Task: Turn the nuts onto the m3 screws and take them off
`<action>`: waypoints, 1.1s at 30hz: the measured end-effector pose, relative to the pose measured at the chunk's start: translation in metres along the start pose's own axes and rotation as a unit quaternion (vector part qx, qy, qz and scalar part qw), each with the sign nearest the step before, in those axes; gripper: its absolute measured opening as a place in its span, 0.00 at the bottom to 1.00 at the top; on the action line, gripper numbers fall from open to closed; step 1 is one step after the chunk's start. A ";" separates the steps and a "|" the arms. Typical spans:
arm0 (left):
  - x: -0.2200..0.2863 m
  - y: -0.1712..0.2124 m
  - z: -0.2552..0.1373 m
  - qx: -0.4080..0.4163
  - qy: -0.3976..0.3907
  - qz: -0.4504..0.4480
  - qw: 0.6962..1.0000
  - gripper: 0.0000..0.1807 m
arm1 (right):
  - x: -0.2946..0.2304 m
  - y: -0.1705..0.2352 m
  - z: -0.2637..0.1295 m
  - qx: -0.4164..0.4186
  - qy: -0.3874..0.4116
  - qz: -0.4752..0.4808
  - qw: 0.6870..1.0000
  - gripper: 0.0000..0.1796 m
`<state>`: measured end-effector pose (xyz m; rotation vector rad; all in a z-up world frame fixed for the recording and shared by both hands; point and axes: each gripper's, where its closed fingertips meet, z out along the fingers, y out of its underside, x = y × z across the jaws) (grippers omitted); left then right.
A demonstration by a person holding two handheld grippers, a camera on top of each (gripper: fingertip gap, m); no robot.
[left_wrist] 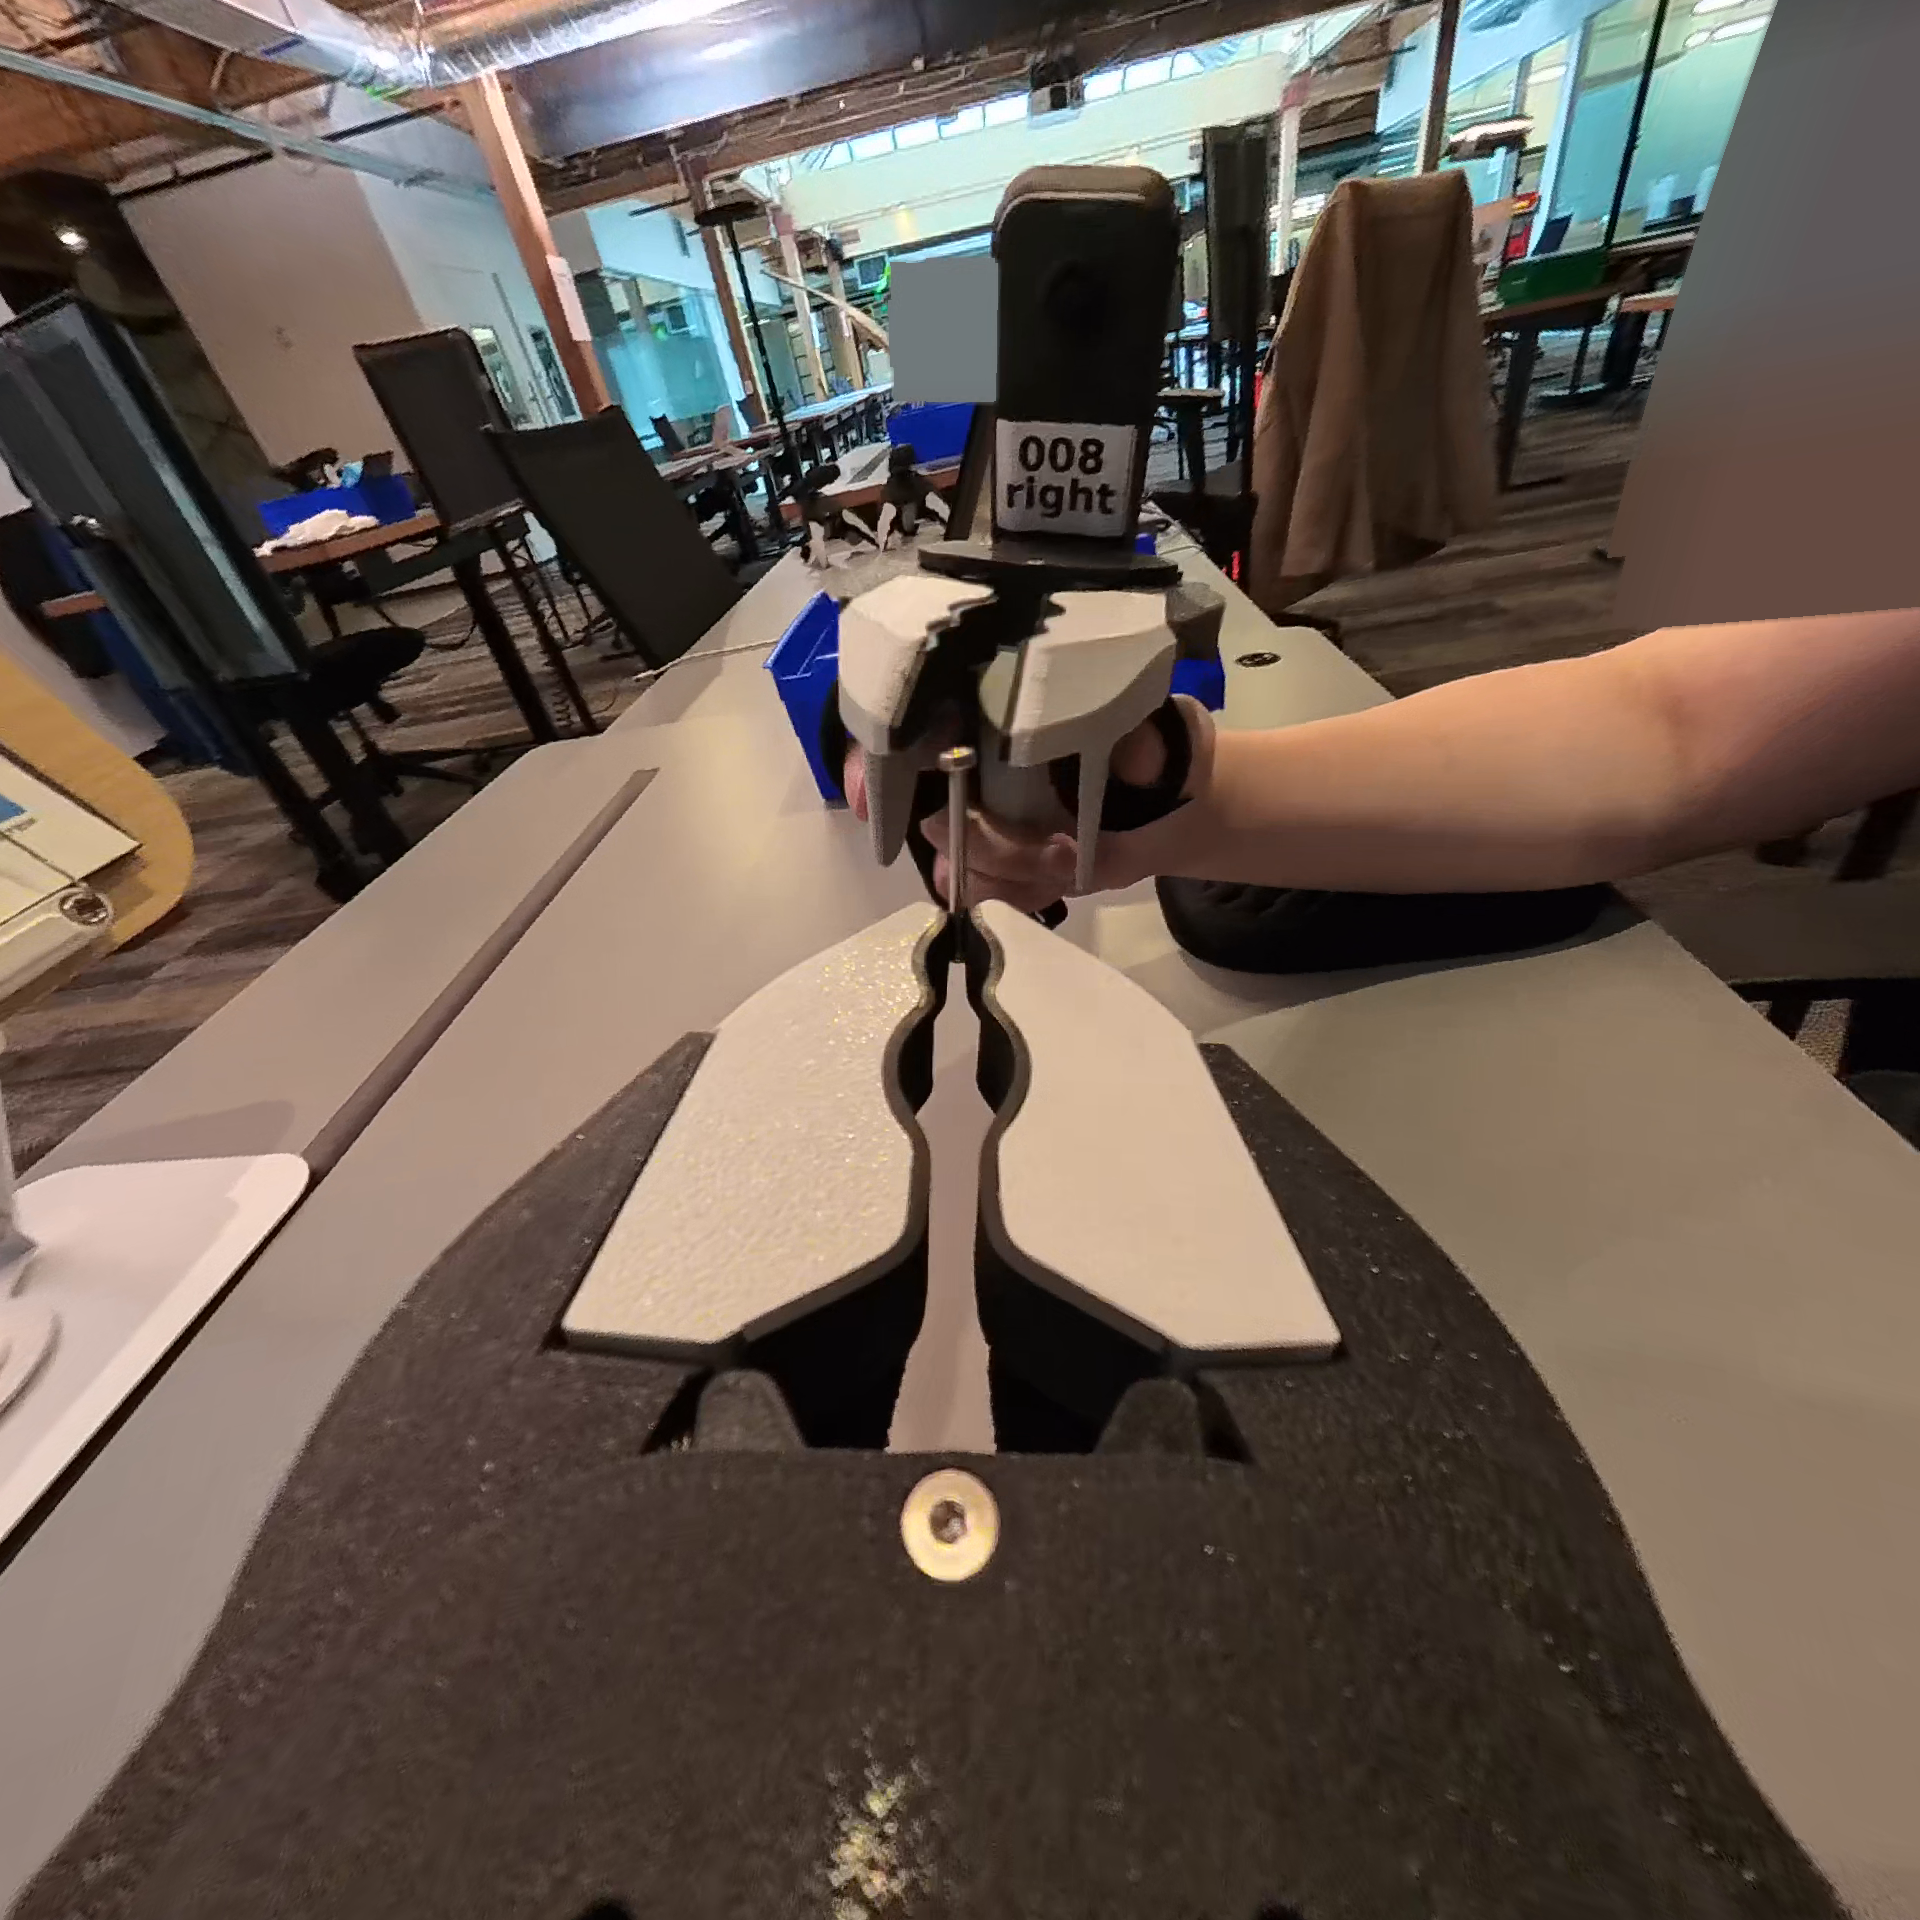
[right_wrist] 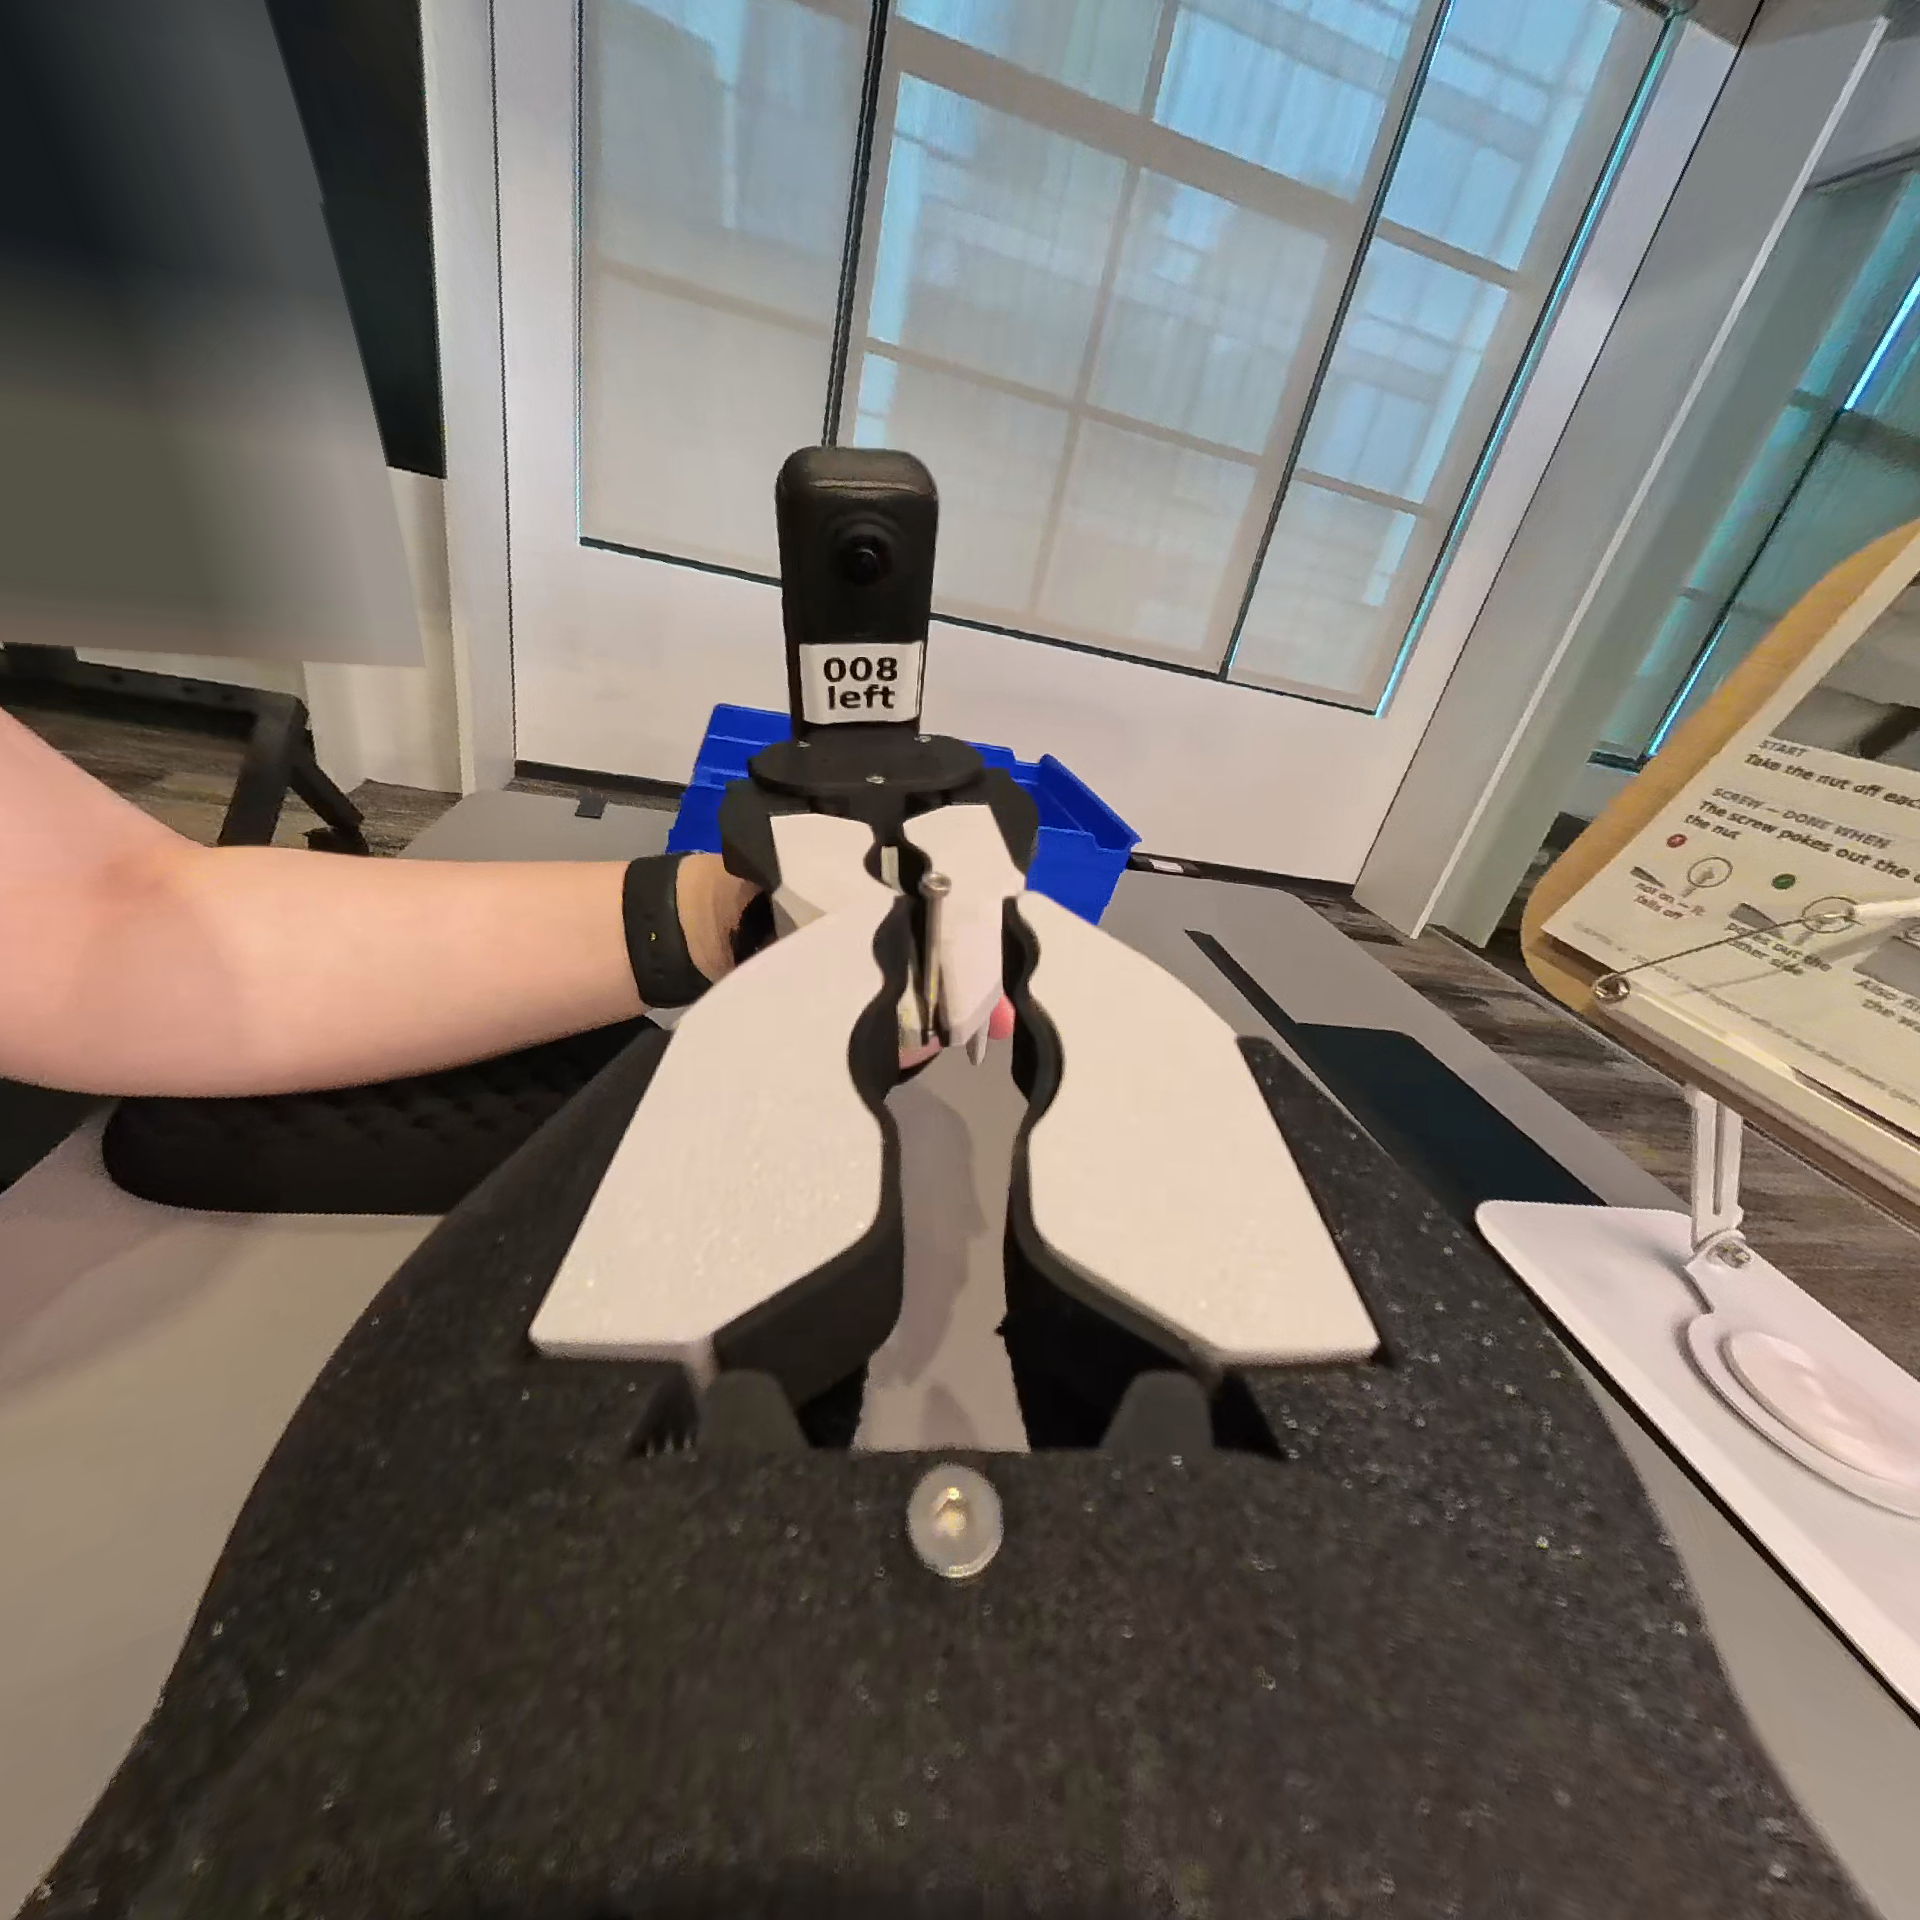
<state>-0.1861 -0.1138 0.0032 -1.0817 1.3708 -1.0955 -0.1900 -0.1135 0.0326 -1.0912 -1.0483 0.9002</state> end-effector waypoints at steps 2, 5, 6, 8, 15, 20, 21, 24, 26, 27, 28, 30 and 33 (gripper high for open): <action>0.002 -0.001 0.001 0.001 0.006 0.000 1.000 0.01 | -0.002 0.000 0.001 -0.004 -0.006 0.001 1.000 0.08; 0.004 0.000 0.003 -0.002 0.010 0.001 1.000 0.01 | -0.009 0.001 0.004 -0.006 -0.026 0.008 1.000 0.08; 0.005 0.000 0.003 -0.004 0.011 0.001 1.000 0.01 | -0.010 0.001 0.005 -0.007 -0.029 0.009 1.000 0.08; 0.005 0.001 0.004 -0.004 0.011 0.001 1.000 0.01 | -0.012 0.002 0.006 -0.009 -0.030 0.006 1.000 0.07; 0.005 0.000 0.003 -0.006 0.008 0.001 1.000 0.01 | -0.007 0.001 0.006 -0.006 -0.017 0.013 1.000 0.04; 0.006 -0.001 0.004 -0.007 0.008 0.000 1.000 0.01 | -0.005 -0.001 0.005 0.000 -0.009 0.008 1.000 0.05; 0.006 -0.001 0.004 -0.007 0.008 0.000 1.000 0.01 | -0.006 -0.002 0.004 0.000 -0.010 0.005 1.000 0.05; 0.007 0.000 0.005 -0.008 0.009 -0.001 1.000 0.01 | -0.008 -0.002 0.005 -0.004 -0.012 -0.005 1.000 0.05; 0.007 0.000 0.005 -0.009 0.009 -0.001 1.000 0.01 | -0.008 -0.001 0.006 -0.008 -0.009 -0.012 1.000 0.05; 0.007 0.000 0.005 -0.010 0.009 0.000 1.000 0.01 | -0.008 0.000 0.006 -0.009 -0.007 -0.013 1.000 0.05; 0.007 0.000 0.006 -0.010 0.009 0.000 1.000 0.01 | -0.007 0.000 0.006 -0.009 -0.004 -0.014 1.000 0.04; 0.007 0.000 0.006 -0.011 0.009 0.000 1.000 0.01 | -0.006 0.000 0.005 -0.010 -0.002 -0.013 1.000 0.03; 0.008 -0.001 0.007 -0.012 0.009 0.000 1.000 0.01 | -0.006 0.000 0.005 -0.011 -0.004 -0.014 1.000 0.03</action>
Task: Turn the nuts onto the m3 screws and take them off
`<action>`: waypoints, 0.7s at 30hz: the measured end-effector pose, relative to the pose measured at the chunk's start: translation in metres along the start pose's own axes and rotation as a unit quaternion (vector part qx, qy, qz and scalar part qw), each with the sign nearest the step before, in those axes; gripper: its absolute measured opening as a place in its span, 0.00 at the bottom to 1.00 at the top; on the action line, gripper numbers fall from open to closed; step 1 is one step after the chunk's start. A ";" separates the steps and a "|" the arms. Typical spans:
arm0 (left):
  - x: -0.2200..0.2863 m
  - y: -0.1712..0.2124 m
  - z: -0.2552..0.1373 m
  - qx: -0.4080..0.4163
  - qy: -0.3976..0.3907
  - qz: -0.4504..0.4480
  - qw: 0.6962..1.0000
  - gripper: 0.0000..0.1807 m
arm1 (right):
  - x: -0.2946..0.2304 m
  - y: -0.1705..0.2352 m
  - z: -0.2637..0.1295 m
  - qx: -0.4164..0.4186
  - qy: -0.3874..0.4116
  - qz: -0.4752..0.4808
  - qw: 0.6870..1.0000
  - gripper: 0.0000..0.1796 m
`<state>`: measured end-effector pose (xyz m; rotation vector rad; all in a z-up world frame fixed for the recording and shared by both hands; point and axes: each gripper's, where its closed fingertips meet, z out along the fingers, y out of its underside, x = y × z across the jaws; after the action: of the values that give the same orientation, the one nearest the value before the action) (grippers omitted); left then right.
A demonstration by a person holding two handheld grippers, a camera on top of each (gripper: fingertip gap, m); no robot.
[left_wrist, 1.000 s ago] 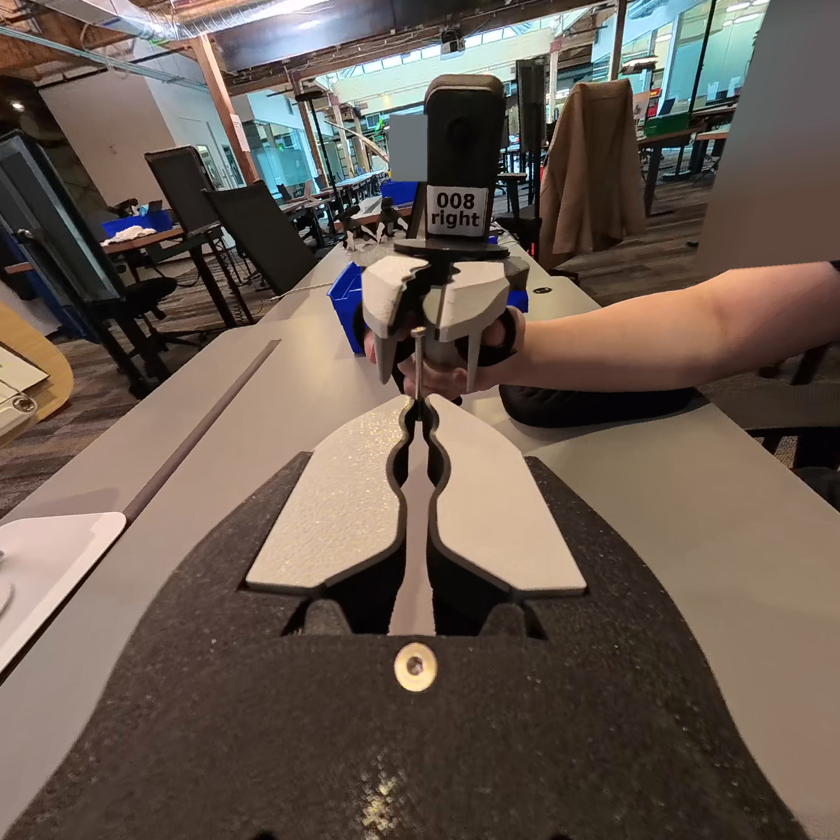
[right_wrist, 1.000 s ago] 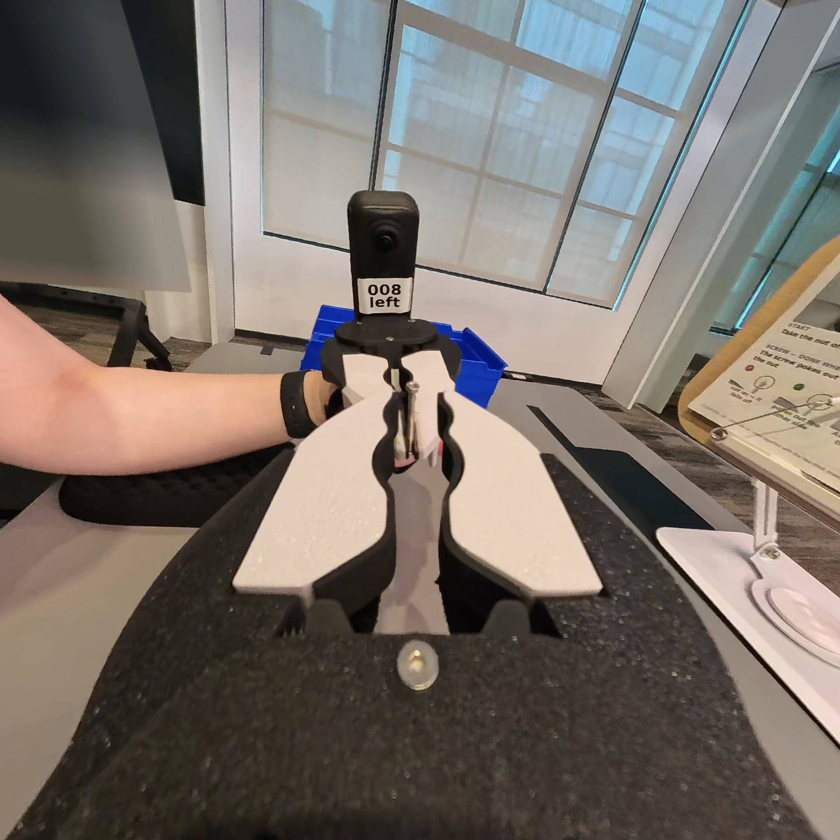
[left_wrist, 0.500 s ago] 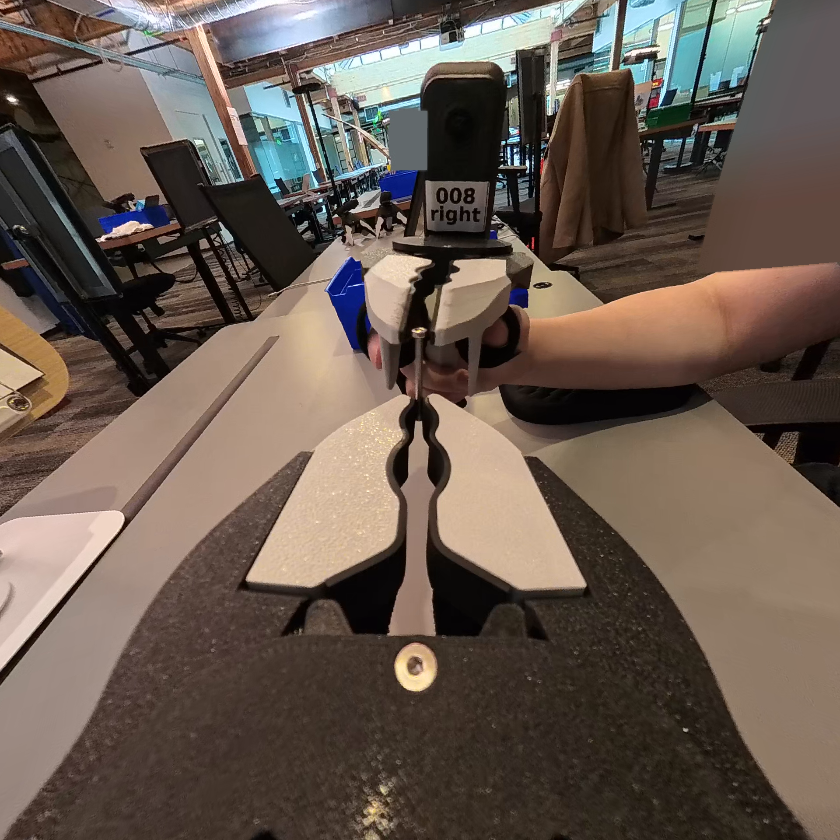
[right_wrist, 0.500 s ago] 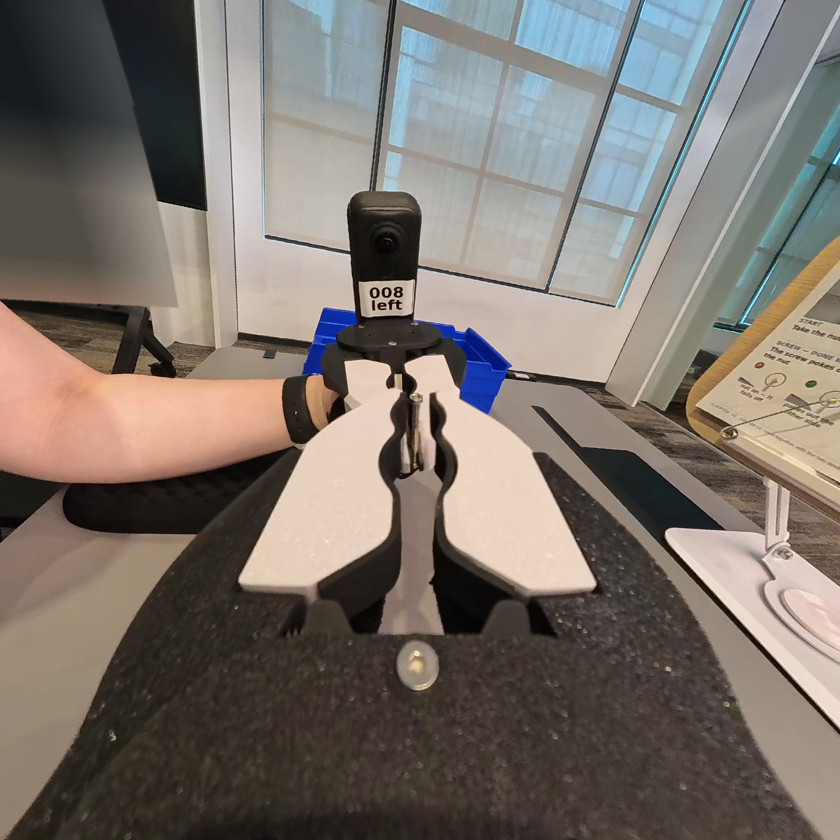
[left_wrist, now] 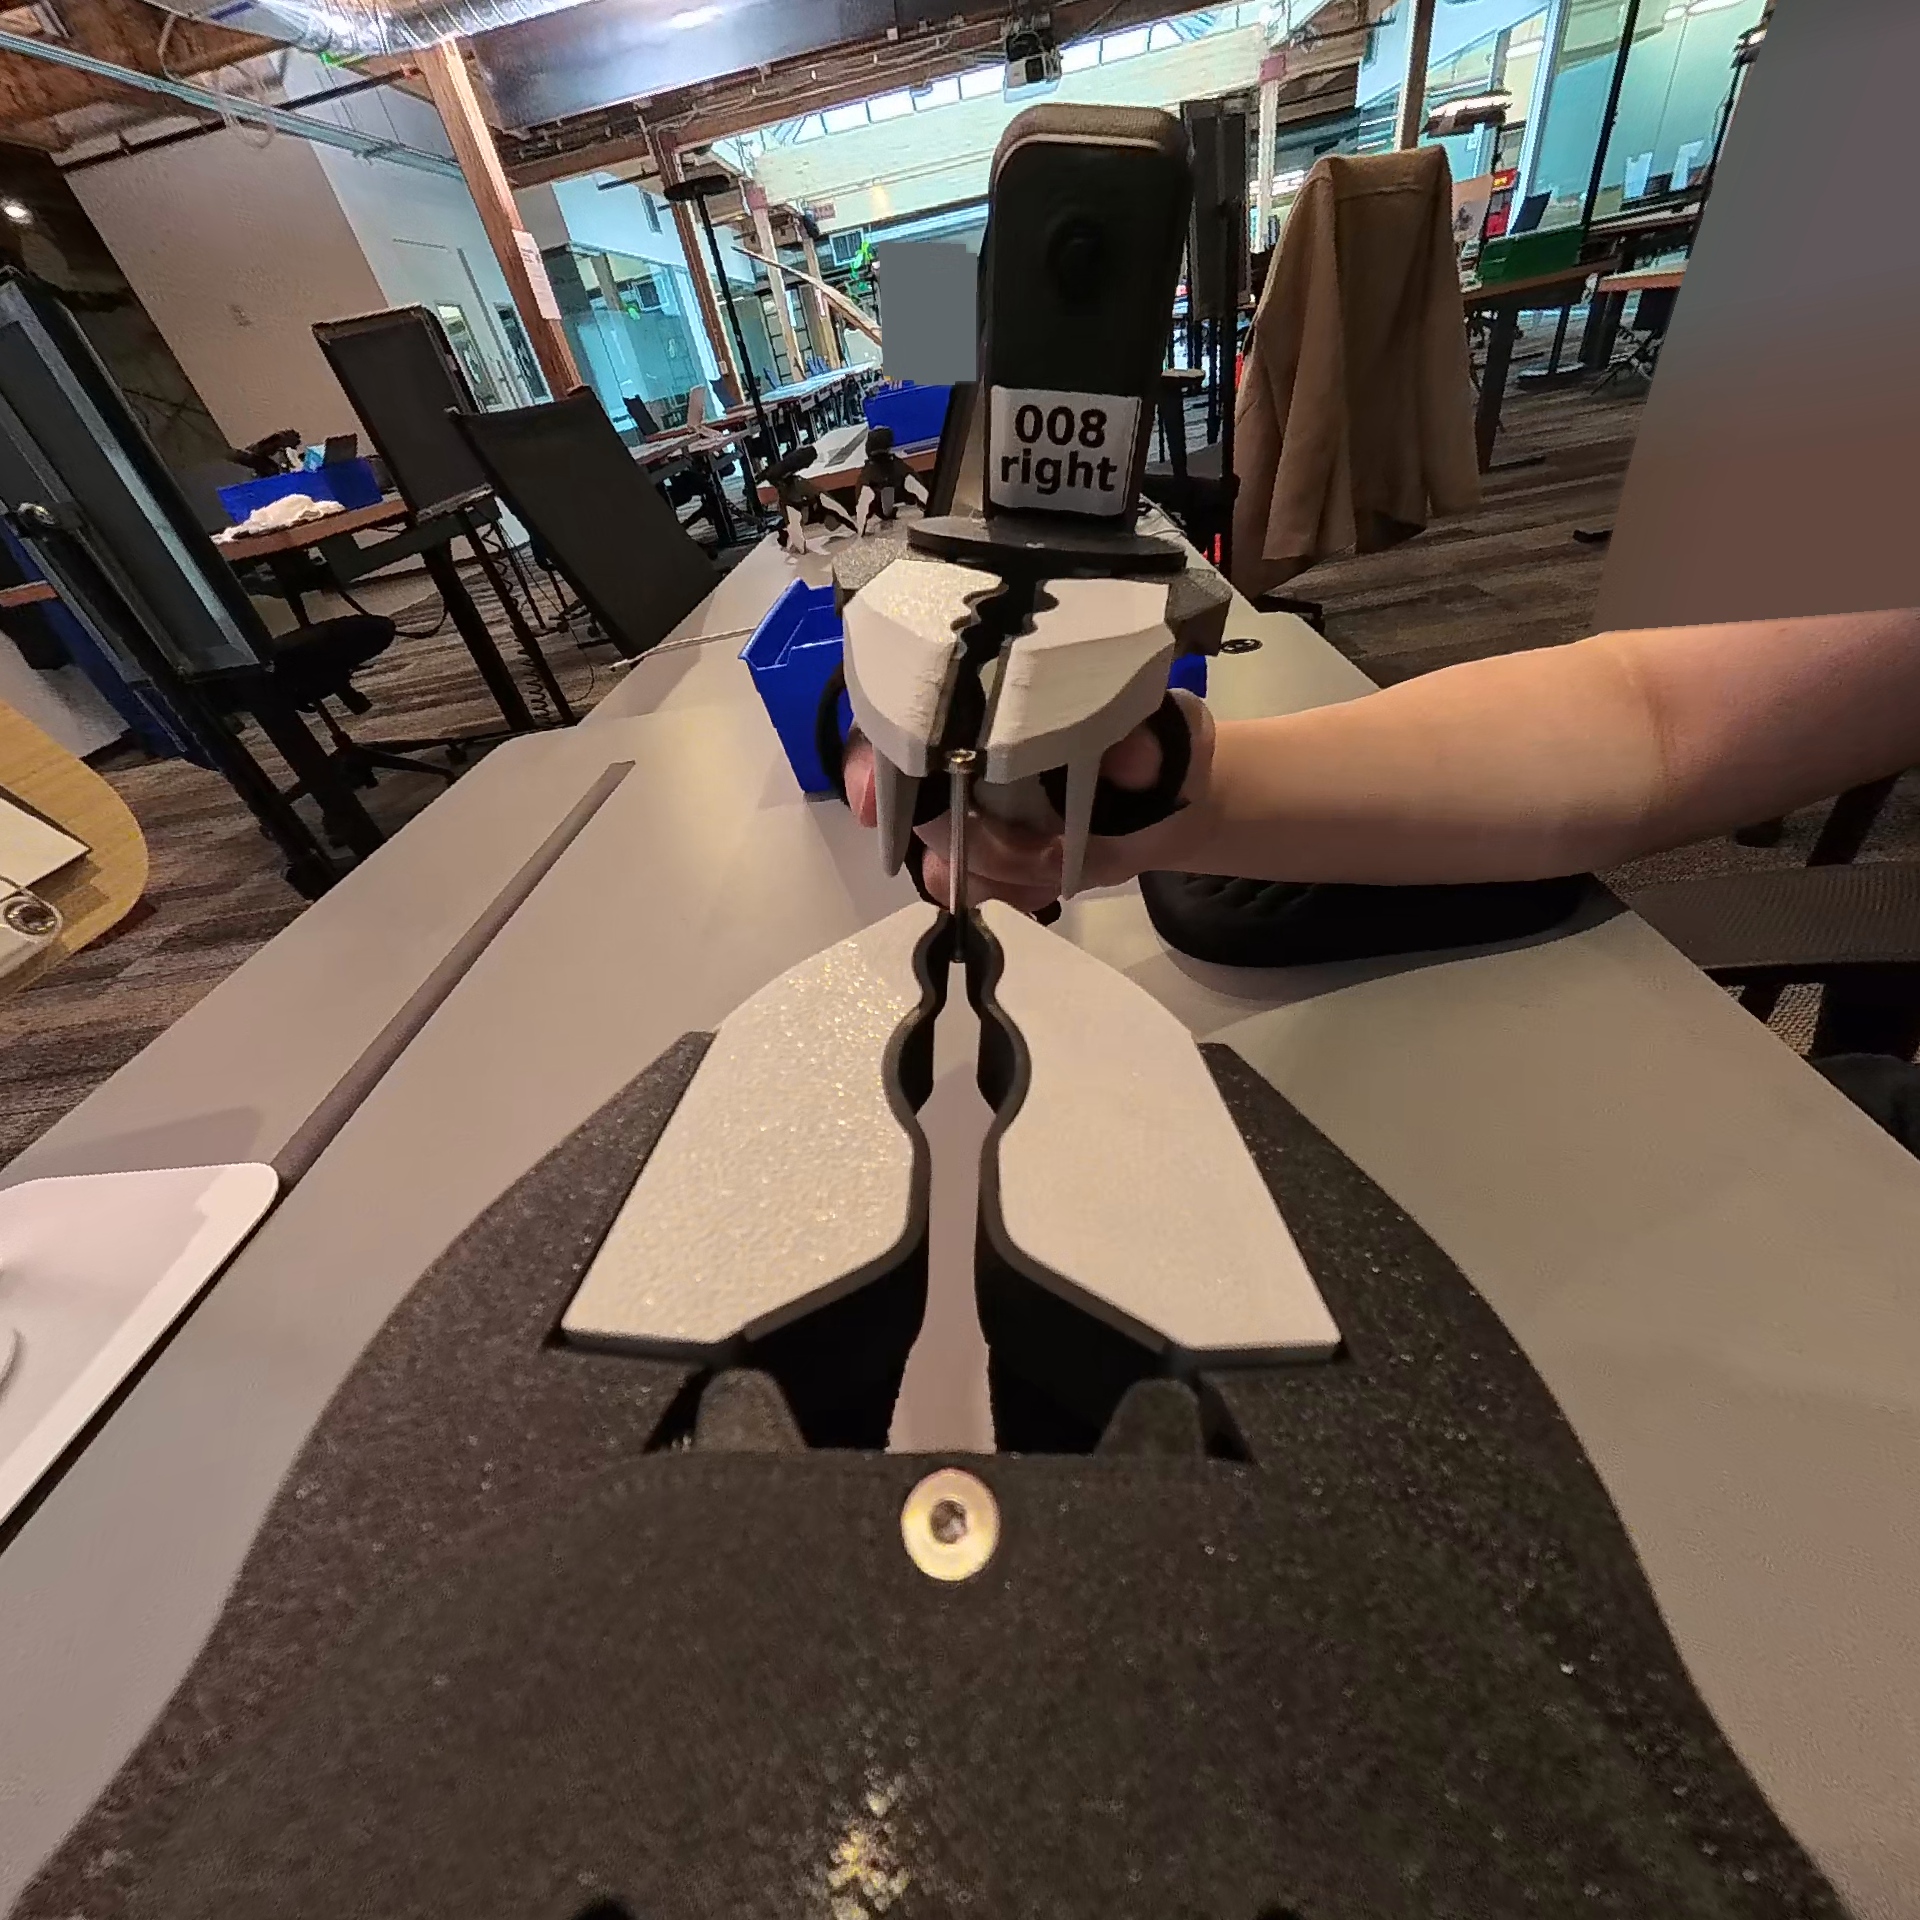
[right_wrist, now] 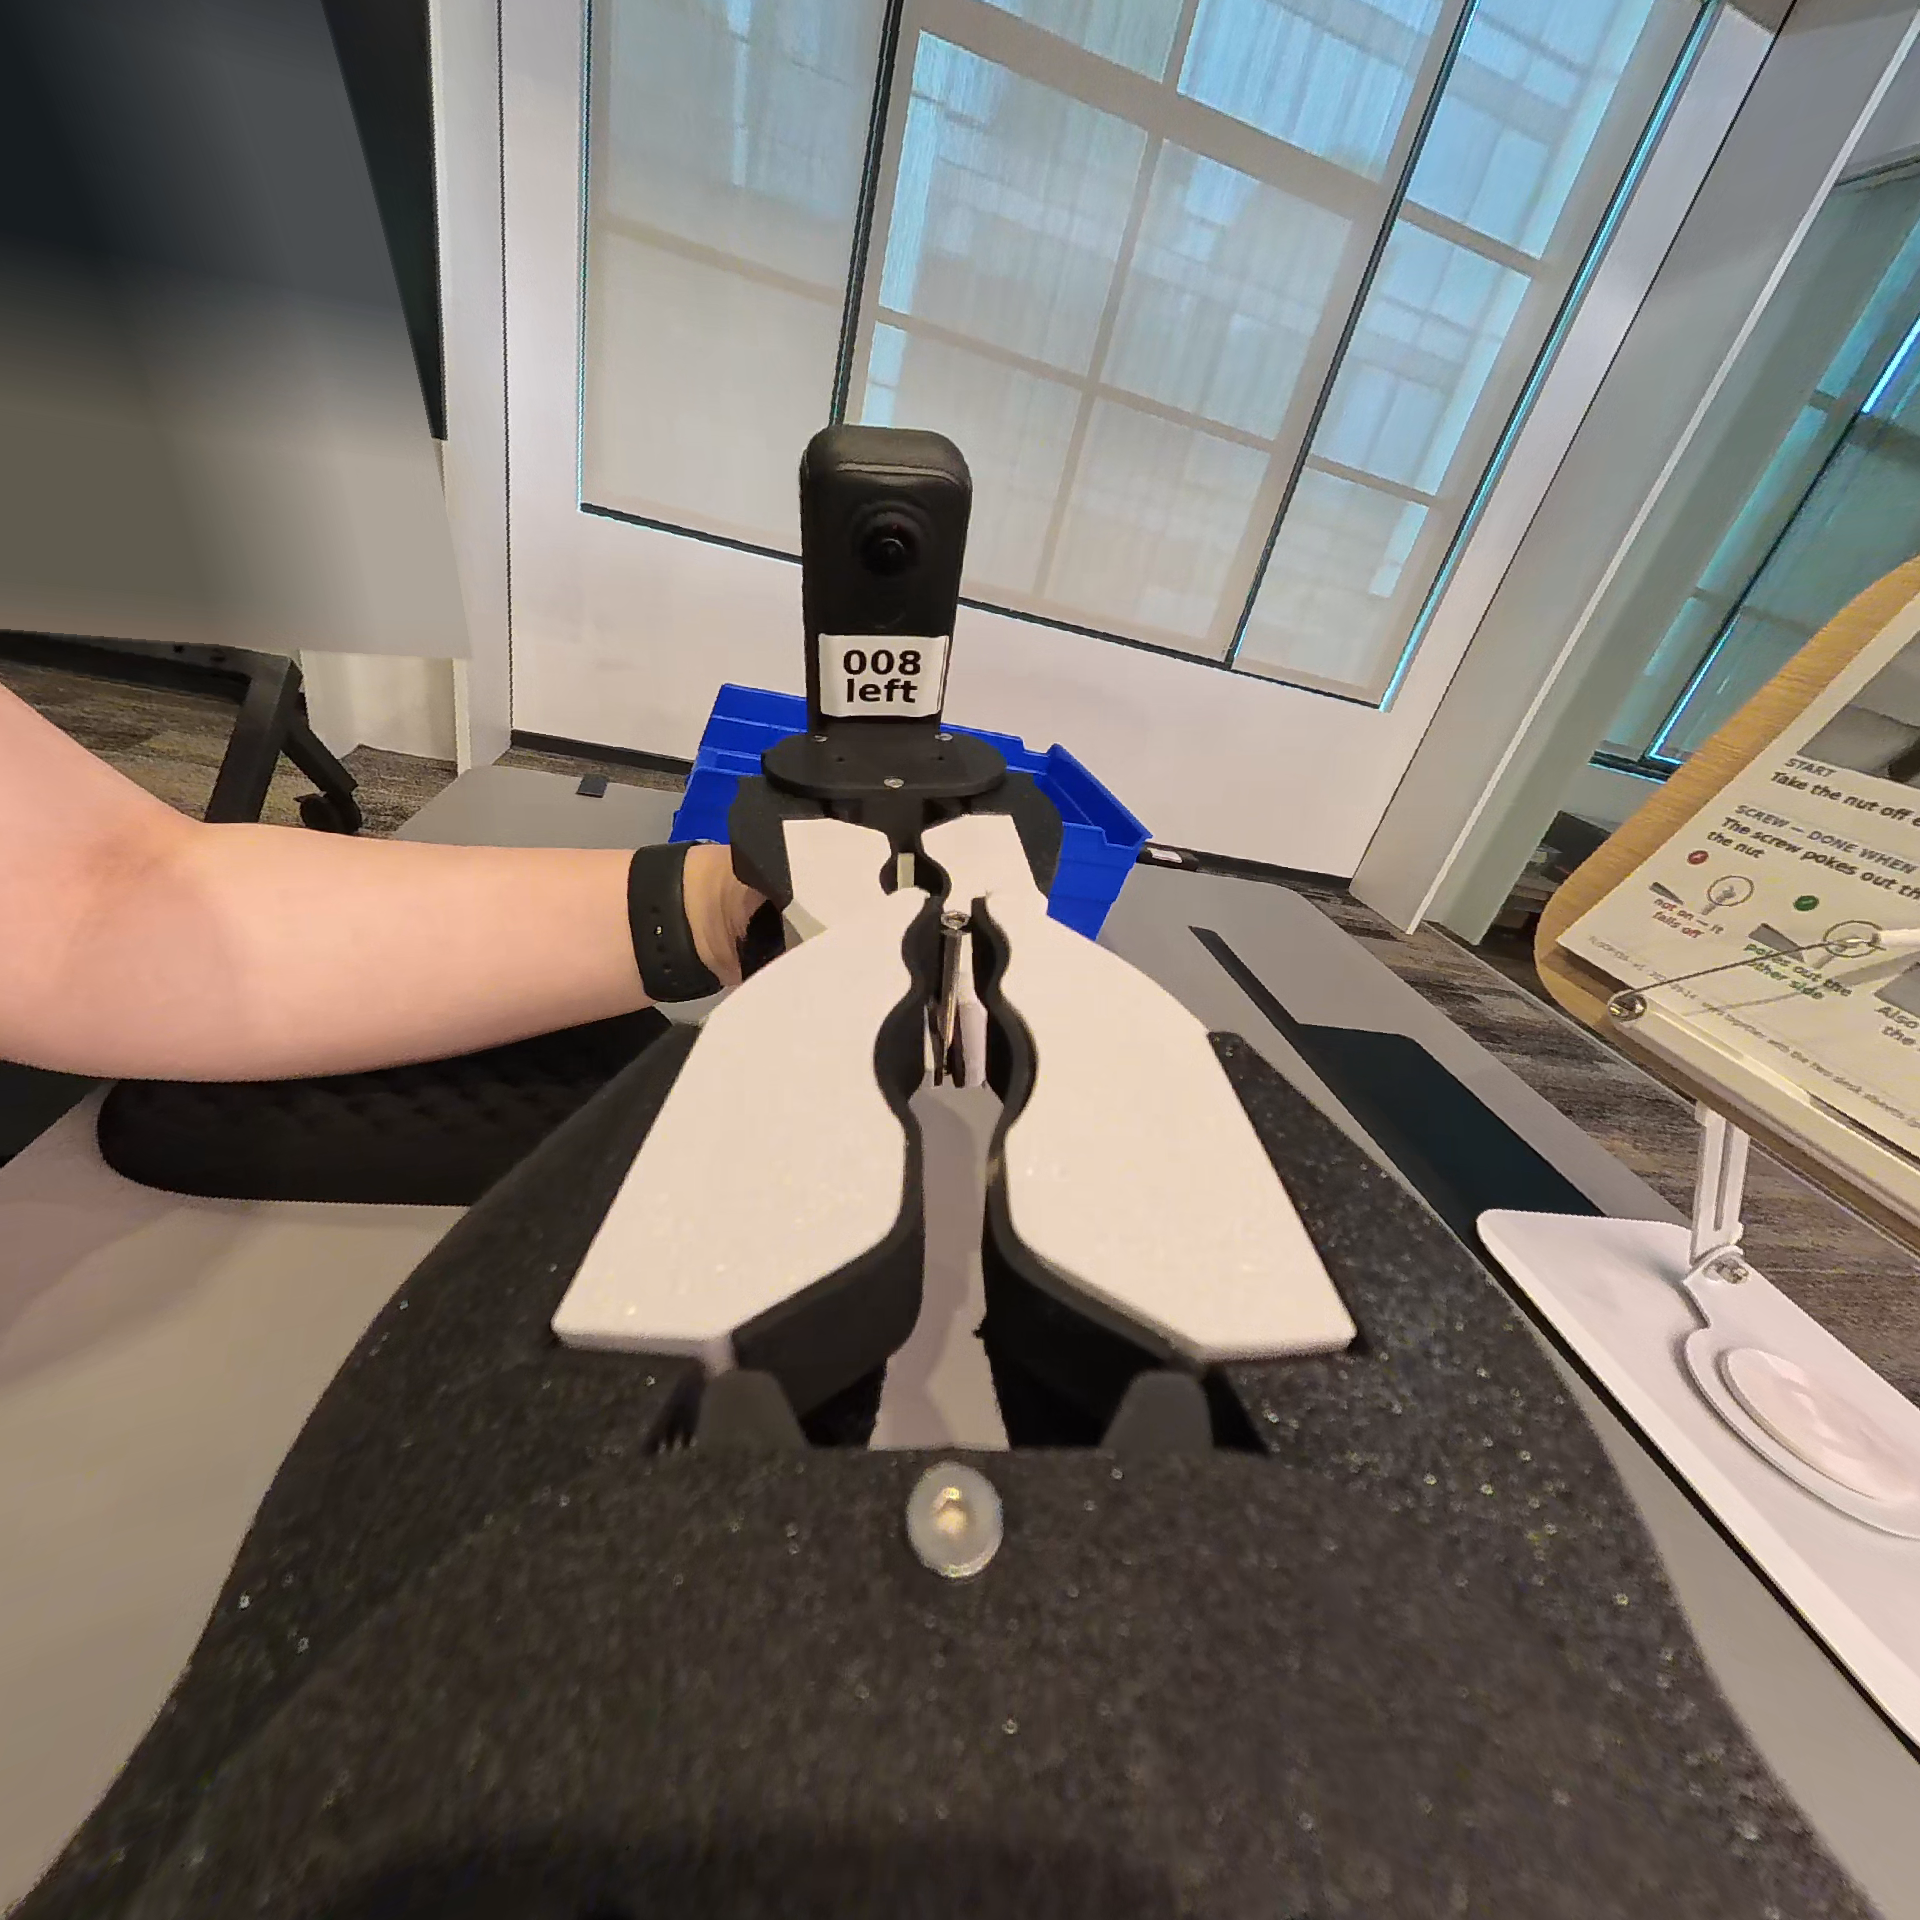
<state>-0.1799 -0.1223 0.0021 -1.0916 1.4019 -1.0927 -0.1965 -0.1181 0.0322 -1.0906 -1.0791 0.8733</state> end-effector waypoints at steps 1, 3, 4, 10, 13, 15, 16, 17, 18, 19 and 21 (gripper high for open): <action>0.000 0.000 0.000 0.000 0.000 0.000 1.000 0.01 | 0.000 0.000 0.000 0.000 0.000 -0.001 1.000 0.03; 0.000 0.000 0.000 0.000 0.000 0.000 1.000 0.01 | 0.000 0.000 0.000 -0.001 0.000 -0.002 1.000 0.03; 0.000 0.000 0.000 0.000 0.000 0.000 1.000 0.01 | 0.000 0.000 0.000 -0.001 0.001 -0.003 1.000 0.03; -0.003 0.000 0.000 -0.003 -0.005 0.002 1.000 0.01 | 0.002 0.001 0.000 -0.007 0.011 -0.007 1.000 0.03; -0.015 0.002 0.000 -0.014 -0.045 0.009 0.999 0.01 | 0.014 0.004 0.001 -0.019 0.058 -0.018 0.998 0.03; -0.025 0.003 0.000 -0.018 -0.078 0.017 0.997 0.01 | 0.022 0.005 0.003 -0.020 0.095 -0.014 0.995 0.03; -0.030 0.003 0.000 -0.018 -0.093 0.021 0.995 0.01 | 0.026 0.005 0.003 -0.016 0.114 -0.007 0.993 0.03; -0.034 0.003 0.000 -0.019 -0.109 0.026 0.994 0.01 | 0.030 0.005 0.004 -0.012 0.132 0.001 0.991 0.03; -0.037 0.001 0.001 -0.018 -0.125 0.031 0.991 0.01 | 0.034 0.004 0.003 -0.009 0.153 0.003 0.988 0.03; -0.040 0.000 0.001 -0.016 -0.142 0.037 0.989 0.01 | 0.037 0.003 0.002 -0.003 0.169 0.004 0.986 0.03; -0.047 -0.004 0.005 -0.012 -0.179 0.054 0.982 0.01 | 0.043 0.000 0.000 0.009 0.208 0.009 0.978 0.03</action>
<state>-0.1711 -0.0775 0.0136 -1.1500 1.1733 -0.7575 -0.1848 -0.0776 0.0425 -1.2041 -0.7115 0.6287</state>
